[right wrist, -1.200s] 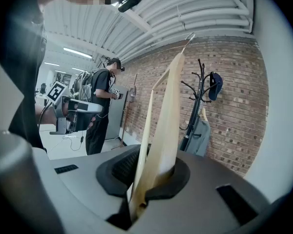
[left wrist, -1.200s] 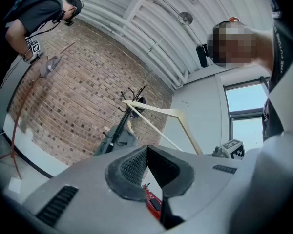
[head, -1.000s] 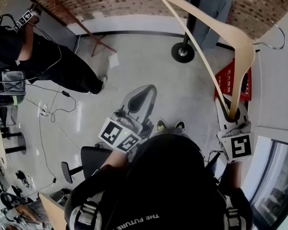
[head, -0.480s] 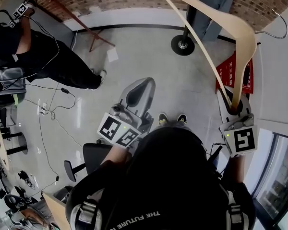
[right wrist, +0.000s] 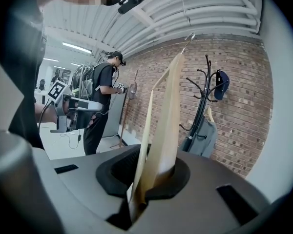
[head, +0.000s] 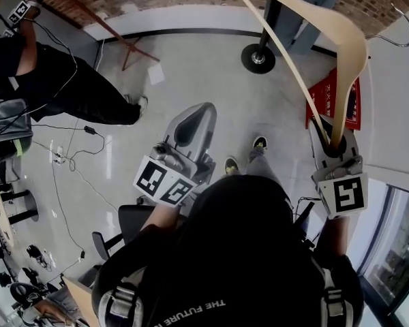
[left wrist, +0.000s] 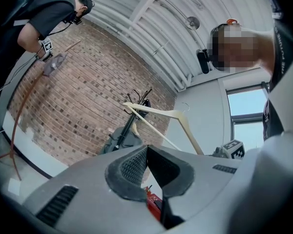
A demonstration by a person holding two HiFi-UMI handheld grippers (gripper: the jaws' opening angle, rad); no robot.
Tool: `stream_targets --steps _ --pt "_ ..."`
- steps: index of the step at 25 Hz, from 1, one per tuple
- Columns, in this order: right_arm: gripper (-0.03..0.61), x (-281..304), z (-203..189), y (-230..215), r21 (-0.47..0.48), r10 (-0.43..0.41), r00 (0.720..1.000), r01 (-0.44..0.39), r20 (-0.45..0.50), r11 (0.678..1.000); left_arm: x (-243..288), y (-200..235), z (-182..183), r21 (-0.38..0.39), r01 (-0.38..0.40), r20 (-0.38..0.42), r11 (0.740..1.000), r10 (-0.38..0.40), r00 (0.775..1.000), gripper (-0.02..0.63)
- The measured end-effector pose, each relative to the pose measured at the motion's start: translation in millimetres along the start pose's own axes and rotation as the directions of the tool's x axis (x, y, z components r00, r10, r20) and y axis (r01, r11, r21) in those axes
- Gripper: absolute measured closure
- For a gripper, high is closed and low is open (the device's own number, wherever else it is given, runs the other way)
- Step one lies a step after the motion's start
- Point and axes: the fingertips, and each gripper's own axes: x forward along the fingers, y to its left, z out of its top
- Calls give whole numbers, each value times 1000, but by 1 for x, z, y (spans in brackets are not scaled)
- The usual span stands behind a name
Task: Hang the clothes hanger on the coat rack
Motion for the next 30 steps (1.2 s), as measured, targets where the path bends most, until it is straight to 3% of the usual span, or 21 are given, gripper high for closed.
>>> stream_targets --steps 9,18,30 --pt "540 48 -10 -45 -5 9 1000 -8 14 1000 58 29 -4 24 -1 4 1000 1 1000 594" --pt "540 103 -3 -130 4 13 999 -13 32 1000 160 53 13 55 10 1 998 -10 1000 594" --pt "540 161 -22 -228 25 34 999 -34 3 999 276 85 4 59 5 -48 998 -2 999 594"
